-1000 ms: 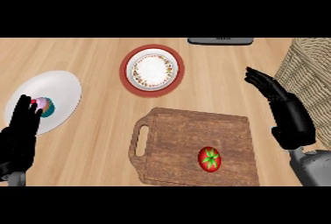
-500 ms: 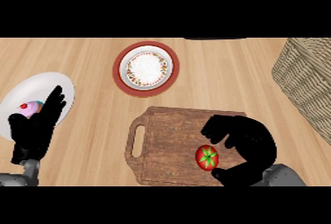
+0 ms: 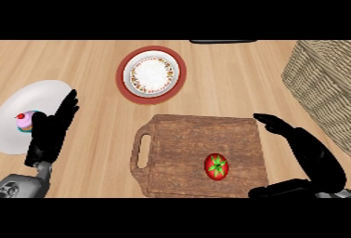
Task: Pick the tomato from the cutting board and place it in the basket
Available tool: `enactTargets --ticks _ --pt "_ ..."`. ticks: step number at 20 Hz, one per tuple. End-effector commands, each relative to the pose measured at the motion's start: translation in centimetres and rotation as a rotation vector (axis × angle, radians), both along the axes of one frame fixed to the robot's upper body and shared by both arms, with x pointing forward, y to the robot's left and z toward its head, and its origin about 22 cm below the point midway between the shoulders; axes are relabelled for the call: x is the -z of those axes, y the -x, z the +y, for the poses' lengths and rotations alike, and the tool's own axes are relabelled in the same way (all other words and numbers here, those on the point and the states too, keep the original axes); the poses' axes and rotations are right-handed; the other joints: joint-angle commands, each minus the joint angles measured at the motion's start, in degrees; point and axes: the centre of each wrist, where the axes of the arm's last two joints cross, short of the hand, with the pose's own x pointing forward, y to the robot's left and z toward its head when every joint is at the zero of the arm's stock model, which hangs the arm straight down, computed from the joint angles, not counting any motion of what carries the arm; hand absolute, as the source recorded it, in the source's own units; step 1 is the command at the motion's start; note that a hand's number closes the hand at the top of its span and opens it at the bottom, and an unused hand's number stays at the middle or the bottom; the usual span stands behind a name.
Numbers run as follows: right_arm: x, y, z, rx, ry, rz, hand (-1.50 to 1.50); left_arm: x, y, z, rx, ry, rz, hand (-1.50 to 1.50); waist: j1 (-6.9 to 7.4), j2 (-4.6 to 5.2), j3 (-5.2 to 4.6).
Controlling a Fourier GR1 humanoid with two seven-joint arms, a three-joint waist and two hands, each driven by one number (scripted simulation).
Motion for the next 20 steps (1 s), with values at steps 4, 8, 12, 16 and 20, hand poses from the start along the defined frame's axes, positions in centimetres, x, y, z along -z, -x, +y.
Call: enactTargets --ticks 4,8,12,16,20 --pt "-8.4 -0.4 -6.5 -0.024 0.609 0.006 -1.5 0.9 -0.8 -0.1 0.004 -0.007 0.018 0.0 -0.03 0.15 -0.19" --pt "-10.4 0.4 -7.3 -0.165 0.73 0.12 -1.5 0.5 -1.4 0.2 0.021 0.005 0.01 0.0 1.21 0.21 0.01" --pt "-10.1 2.2 -8.0 -0.229 0.716 0.17 -1.5 -0.2 -2.2 -0.6 0.04 0.002 0.005 0.0 1.46 0.21 0.15" --pt "-9.7 1.4 -5.5 -0.188 0.734 0.18 -1.5 0.3 -2.8 -1.1 0.056 -0.014 -0.009 0.0 2.5 0.38 0.14" --pt "-9.4 2.4 -7.7 -0.143 0.687 0.194 -1.5 -2.2 -4.3 -0.1 0.045 0.014 -0.007 0.0 2.08 0.28 0.16"
